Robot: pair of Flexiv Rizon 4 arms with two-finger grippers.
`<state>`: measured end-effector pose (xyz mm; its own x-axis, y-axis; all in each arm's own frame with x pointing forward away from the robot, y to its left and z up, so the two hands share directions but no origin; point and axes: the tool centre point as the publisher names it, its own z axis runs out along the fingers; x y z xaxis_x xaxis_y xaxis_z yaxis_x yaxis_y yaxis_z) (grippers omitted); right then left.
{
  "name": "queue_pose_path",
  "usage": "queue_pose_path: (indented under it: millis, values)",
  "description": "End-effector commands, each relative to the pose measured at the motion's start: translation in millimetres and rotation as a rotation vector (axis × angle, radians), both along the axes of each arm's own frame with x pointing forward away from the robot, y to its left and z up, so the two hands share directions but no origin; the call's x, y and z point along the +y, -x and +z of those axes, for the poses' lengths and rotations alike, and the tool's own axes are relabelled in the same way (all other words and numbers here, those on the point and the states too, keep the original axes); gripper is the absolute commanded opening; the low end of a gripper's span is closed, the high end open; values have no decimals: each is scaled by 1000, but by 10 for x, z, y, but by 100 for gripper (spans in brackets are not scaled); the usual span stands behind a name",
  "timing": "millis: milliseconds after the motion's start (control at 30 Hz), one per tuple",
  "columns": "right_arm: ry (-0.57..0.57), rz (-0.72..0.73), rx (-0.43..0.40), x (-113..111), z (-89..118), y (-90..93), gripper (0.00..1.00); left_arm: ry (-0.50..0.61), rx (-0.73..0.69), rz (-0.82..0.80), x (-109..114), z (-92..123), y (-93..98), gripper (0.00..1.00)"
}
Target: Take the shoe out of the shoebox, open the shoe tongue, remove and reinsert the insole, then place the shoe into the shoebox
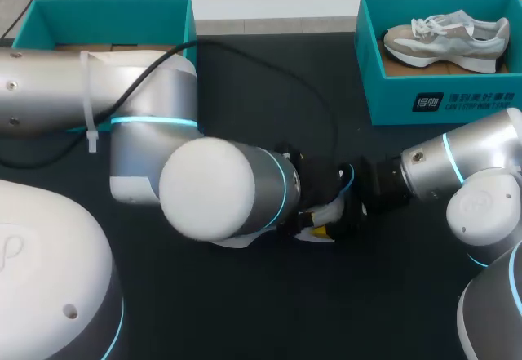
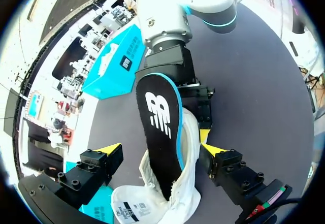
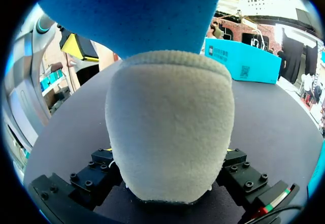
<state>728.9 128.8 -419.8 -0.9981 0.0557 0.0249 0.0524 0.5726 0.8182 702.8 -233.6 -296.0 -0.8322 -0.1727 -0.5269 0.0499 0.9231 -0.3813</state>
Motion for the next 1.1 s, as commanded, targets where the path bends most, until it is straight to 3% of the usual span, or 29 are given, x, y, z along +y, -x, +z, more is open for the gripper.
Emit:
queue_pose_path:
  millis: [33,333,700,1100]
  values:
    - [4,-2,-1,10,10,8,0,36,-15,-26,2,-114,-61,100]
    - [4,-2,-1,10,10,8,0,31,-87,-29,-65,-163,-151,100]
    - [4,-2,-1,10,10,8,0,20,-174,17,-154,-179,-105,100]
    - [4,-2,-1,10,10,8,0,73,-204,105,-157,-157,-198,100]
